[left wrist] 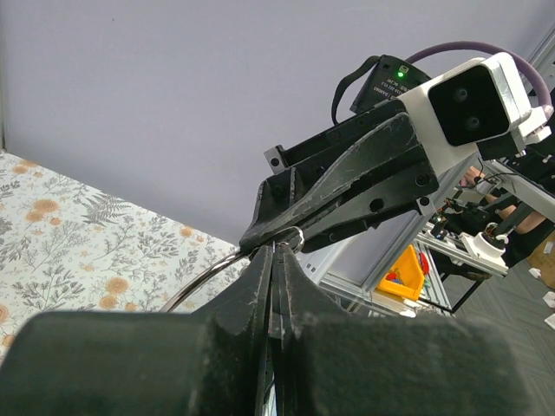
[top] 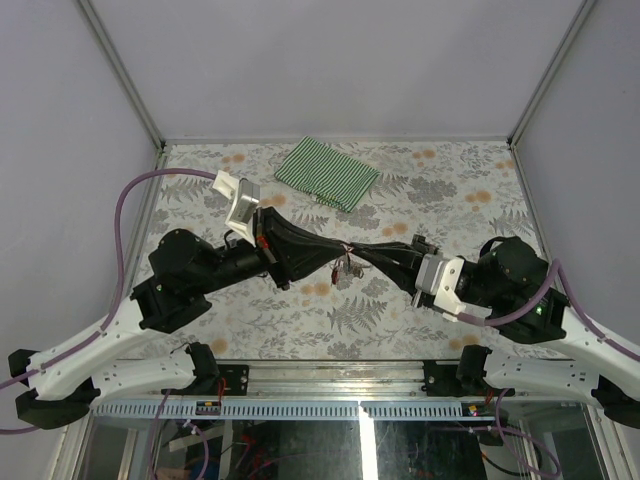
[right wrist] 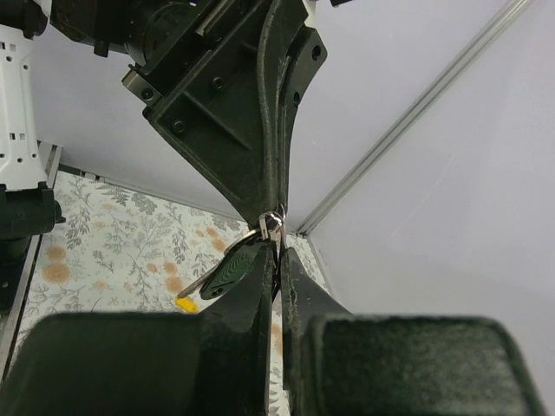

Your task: Put the keys on the keyring

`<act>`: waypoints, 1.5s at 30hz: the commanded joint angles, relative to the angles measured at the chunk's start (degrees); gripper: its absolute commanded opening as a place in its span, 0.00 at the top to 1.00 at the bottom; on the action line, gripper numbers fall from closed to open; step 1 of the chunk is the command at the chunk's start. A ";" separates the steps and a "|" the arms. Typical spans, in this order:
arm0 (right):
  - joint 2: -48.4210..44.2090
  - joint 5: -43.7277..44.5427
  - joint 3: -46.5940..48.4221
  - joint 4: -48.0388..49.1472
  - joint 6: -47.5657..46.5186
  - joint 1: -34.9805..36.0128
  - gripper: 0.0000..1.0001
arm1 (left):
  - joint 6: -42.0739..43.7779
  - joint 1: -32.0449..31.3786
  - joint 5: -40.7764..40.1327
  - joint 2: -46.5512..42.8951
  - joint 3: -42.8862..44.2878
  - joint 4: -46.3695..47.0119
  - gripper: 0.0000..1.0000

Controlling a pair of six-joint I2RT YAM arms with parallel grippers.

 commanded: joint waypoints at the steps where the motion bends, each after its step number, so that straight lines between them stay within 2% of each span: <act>1: -0.98 -1.94 -0.20 7.53 -1.81 0.41 1.00 | -0.65 -0.23 0.23 -0.25 -0.39 4.43 1.00; 24: -1.44 -1.09 -2.32 12.88 -0.92 0.36 1.00 | -1.69 -0.28 4.51 1.91 0.19 6.29 1.00; 45: -2.99 2.02 -2.91 10.23 -3.88 0.37 1.00 | -1.70 -0.26 6.10 1.88 0.46 7.88 1.00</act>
